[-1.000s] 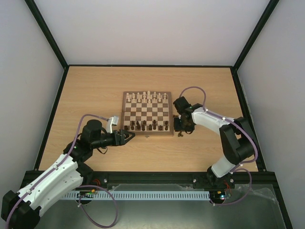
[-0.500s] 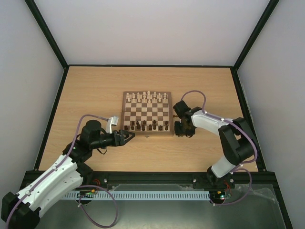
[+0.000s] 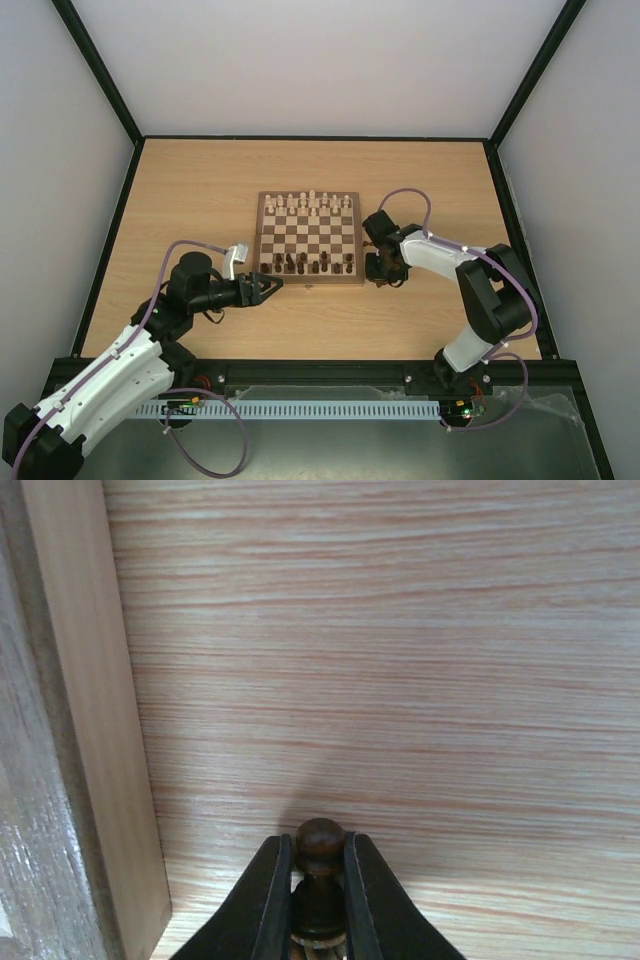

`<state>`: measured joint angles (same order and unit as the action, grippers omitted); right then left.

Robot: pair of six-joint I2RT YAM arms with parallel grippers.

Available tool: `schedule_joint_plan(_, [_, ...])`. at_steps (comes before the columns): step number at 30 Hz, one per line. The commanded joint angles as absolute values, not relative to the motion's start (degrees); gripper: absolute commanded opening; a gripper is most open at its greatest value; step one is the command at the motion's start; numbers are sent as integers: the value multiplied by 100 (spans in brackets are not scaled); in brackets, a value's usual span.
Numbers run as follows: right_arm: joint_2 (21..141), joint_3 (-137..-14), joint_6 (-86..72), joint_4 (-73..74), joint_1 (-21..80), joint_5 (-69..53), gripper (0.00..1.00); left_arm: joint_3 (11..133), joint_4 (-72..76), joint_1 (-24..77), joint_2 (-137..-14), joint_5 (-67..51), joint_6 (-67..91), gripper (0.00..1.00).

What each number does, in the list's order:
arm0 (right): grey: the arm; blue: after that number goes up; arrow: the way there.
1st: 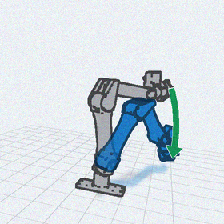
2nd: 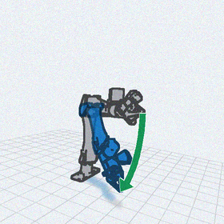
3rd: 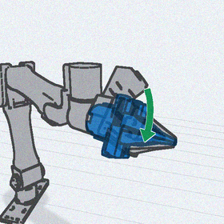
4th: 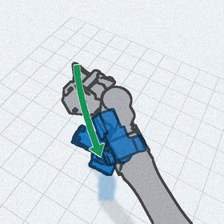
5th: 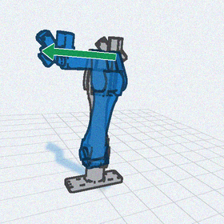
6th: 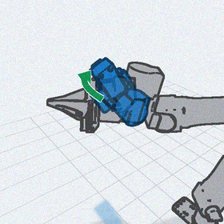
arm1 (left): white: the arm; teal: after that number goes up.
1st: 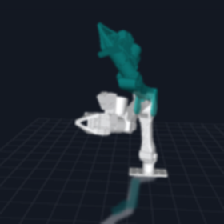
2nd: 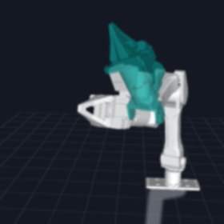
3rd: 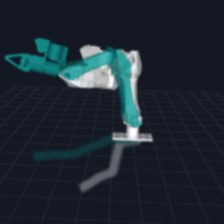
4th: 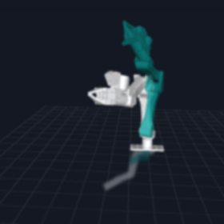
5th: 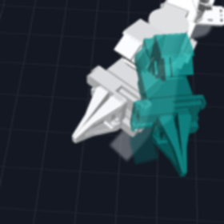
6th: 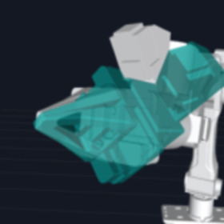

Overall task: Set up the chess pieces on the board
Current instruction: Pick up the chess piece at the center of the board.

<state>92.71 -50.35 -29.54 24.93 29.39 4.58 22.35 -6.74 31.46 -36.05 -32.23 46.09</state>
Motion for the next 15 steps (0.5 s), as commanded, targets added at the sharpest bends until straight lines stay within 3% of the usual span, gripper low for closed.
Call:
schedule_joint_plan(1, [9394,-4984,-2916,2558,2975,532,4,2148,-608,3119,-3555,-3300,4623,66])
schedule_joint_plan(15, [7441,-4437,-3195,1935,2972,-470,2,1947,-602,3120,-3487,-3301,4660,66])
